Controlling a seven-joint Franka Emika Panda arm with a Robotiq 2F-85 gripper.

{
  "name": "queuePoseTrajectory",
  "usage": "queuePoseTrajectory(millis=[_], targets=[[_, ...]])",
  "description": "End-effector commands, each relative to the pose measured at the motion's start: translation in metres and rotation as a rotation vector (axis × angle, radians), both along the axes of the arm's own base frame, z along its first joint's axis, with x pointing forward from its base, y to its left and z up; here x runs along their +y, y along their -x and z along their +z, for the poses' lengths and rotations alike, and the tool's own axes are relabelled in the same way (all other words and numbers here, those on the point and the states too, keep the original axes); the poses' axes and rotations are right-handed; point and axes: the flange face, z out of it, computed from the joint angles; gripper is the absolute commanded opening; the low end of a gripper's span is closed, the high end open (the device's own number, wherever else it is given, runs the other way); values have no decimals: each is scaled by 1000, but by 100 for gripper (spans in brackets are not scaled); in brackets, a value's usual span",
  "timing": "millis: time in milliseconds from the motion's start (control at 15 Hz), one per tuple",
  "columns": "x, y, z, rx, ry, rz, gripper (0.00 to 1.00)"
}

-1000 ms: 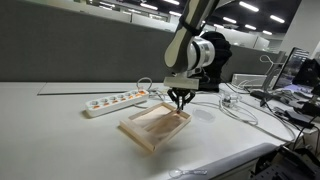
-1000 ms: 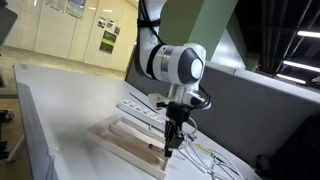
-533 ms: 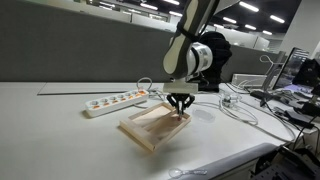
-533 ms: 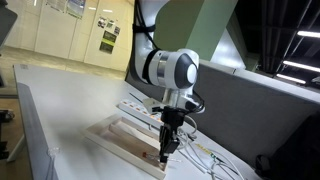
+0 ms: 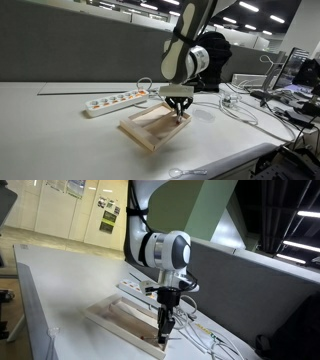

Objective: Move the silver object to the bottom compartment of the box

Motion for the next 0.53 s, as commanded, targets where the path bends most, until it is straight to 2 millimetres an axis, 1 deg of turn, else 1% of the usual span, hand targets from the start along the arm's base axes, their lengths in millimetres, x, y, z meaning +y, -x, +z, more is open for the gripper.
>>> queuePoseTrajectory(millis=[0, 200, 467], targets=[[6, -3, -8, -2, 24, -37, 52], [6, 2, -9, 28, -6, -23, 69], [0, 5, 12, 44, -63, 8, 93]])
